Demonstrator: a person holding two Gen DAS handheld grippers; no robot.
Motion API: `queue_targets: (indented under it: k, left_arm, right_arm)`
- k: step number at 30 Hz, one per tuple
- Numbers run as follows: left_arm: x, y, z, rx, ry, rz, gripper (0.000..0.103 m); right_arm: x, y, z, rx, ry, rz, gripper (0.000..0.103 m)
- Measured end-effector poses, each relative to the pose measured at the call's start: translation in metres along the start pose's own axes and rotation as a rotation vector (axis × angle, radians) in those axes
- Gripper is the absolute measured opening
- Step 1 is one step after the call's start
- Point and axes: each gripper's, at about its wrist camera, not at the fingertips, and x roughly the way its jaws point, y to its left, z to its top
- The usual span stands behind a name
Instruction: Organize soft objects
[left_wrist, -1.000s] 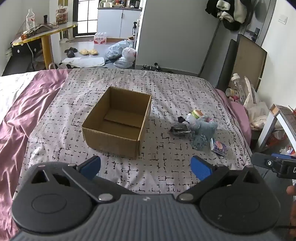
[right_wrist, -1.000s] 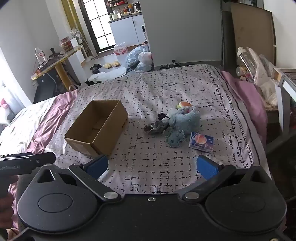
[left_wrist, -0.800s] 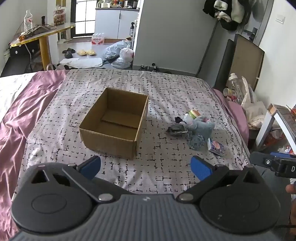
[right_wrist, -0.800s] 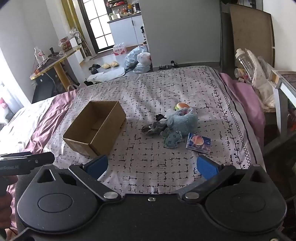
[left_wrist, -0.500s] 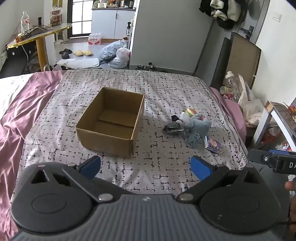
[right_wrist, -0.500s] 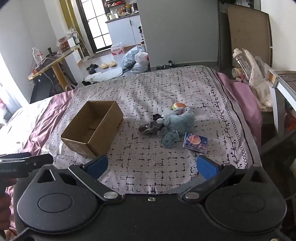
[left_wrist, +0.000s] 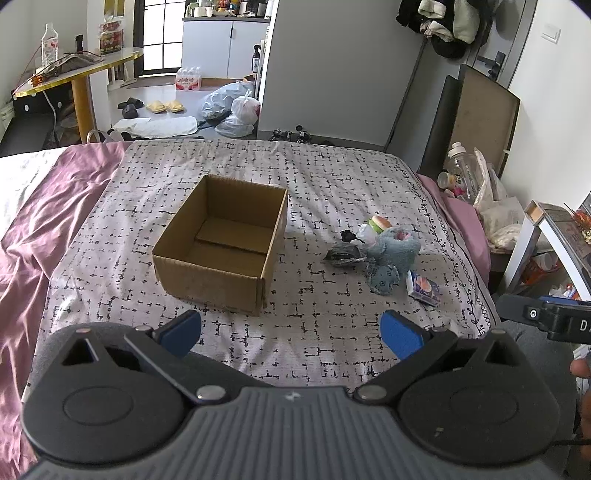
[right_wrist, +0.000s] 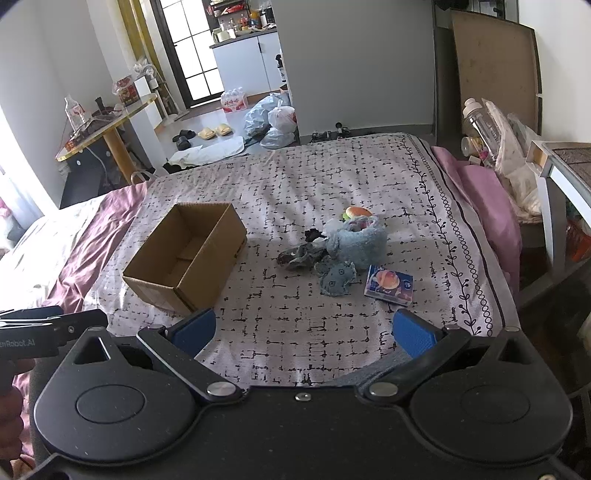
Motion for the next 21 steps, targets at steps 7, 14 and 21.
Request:
queue_targets:
  k: [7,14,21]
  left_arm:
    - [-0.0025,0.0,0.0006,0.006,-0.004,0.0,0.103]
    - [-0.0052,0.0022,0.001,0.002,-0.013,0.004,0.103]
    - [-0.0056,0.0024,0.0009,0.005,-0.015,0.003,0.103]
  right_arm:
    - [-0.0007,0.0013,-0.0009,-0.007,-0.002,-0.004,0.103]
    - [-0.0019,0.0019,-0.0012,-0.012,-0.007,-0.011,0.103]
    - [-0.0043,0.0019,-0.0006,-0.015,-0.011,-0.022,0.103]
